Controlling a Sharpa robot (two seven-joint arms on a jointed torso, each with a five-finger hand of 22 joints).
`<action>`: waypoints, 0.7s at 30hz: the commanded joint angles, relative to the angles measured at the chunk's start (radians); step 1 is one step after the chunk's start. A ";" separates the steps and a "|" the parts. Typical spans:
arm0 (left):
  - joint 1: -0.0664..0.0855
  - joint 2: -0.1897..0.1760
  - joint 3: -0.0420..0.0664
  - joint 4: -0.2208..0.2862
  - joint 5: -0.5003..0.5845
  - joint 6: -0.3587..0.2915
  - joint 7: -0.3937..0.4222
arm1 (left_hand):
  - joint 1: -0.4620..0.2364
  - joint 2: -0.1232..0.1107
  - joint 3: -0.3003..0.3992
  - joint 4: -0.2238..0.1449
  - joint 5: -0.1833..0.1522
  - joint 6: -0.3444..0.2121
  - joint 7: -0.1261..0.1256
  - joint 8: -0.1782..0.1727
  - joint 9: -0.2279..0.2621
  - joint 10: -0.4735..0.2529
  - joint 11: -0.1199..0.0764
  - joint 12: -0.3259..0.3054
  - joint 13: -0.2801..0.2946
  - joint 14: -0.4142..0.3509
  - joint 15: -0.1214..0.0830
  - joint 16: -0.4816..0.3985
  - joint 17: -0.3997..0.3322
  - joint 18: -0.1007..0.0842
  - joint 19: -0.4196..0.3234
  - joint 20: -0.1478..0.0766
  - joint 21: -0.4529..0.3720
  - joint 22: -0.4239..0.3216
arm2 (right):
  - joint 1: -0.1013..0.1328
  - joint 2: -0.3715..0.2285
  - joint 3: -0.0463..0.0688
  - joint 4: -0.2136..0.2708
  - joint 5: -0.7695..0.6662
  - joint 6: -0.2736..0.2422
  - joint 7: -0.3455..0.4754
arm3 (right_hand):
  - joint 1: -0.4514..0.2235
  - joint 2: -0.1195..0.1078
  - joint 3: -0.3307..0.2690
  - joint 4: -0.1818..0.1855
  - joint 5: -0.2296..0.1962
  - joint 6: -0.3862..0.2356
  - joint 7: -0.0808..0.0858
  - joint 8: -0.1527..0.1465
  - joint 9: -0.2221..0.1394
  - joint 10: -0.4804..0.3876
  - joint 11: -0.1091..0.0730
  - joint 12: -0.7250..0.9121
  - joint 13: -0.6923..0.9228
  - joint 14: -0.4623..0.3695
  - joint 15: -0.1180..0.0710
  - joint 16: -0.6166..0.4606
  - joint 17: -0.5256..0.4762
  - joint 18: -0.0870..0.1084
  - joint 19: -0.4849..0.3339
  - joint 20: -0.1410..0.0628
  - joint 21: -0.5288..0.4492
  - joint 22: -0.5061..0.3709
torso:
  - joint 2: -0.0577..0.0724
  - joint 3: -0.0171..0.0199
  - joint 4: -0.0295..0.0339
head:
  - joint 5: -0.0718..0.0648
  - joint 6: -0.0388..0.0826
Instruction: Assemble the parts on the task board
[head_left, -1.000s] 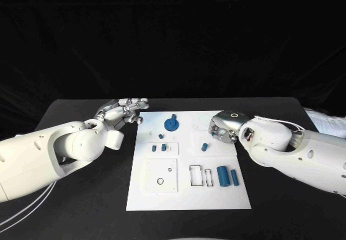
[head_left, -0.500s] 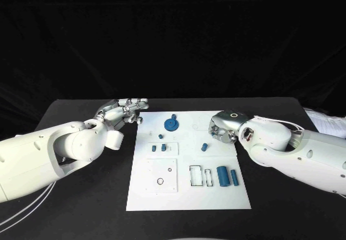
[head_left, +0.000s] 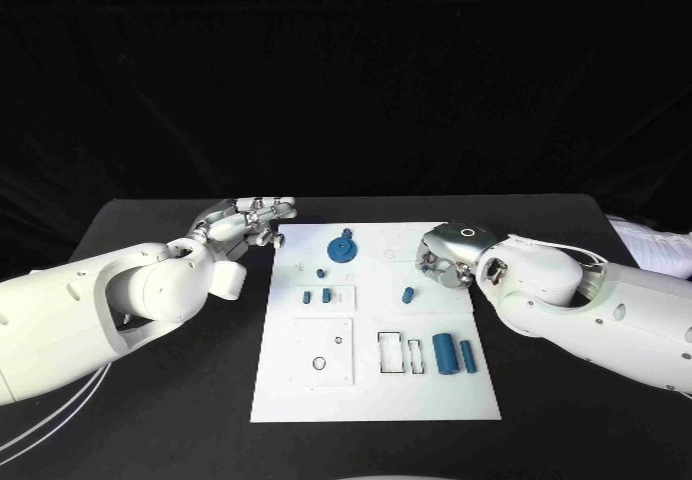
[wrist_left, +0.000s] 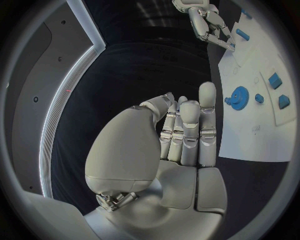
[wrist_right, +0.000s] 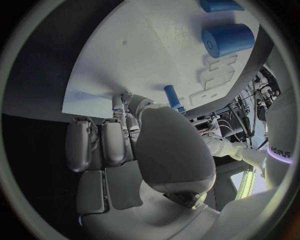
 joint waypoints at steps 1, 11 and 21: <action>0.000 0.000 0.001 0.000 -0.007 0.013 0.002 | 0.004 0.004 0.001 -0.005 0.000 -0.004 -0.005 0.004 -0.001 -0.005 0.000 0.006 0.001 -0.010 0.000 -0.004 -0.001 0.007 -0.001 -0.003 -0.005 -0.001 | -0.003 -0.005 -0.001 0.015 0.004 -0.021 0.004 | -0.001 0.006 0.005 -0.001 0.002 0.004 0.003 0.001 0.002 0.022 -0.017 -0.004 0.000 0.042 -0.003 0.004 0.000 0.004 0.008 -0.001 0.005 0.009 | 0.000 -0.0003 0.0000 | -0.002 0.003; 0.000 0.000 0.000 -0.003 -0.008 0.015 -0.001 | 0.004 0.005 0.000 -0.006 0.000 -0.005 -0.004 0.003 -0.002 -0.006 0.001 0.007 0.000 -0.010 0.000 -0.005 -0.002 0.007 -0.001 -0.003 -0.006 -0.001 | 0.004 -0.047 0.009 0.065 0.047 -0.041 -0.001 | -0.010 0.004 0.006 -0.003 -0.001 0.005 0.005 0.000 0.004 0.024 -0.015 -0.007 -0.001 0.042 -0.002 0.005 0.001 0.004 0.009 0.000 0.006 0.011 | -0.001 -0.0002 -0.0024 | 0.001 0.006; 0.000 0.001 0.000 -0.004 -0.009 0.016 -0.001 | 0.004 0.005 0.000 -0.006 0.000 -0.005 -0.004 0.003 -0.002 -0.006 0.001 0.007 0.000 -0.010 0.000 -0.005 -0.002 0.007 -0.001 -0.003 -0.006 -0.001 | 0.008 -0.072 0.020 0.155 0.081 -0.082 0.009 | -0.012 0.001 0.008 -0.007 -0.001 0.004 0.007 -0.002 0.005 0.023 -0.014 -0.010 -0.002 0.042 -0.001 0.006 0.001 0.003 0.010 0.001 0.007 0.012 | 0.000 -0.0003 0.0008 | 0.002 0.007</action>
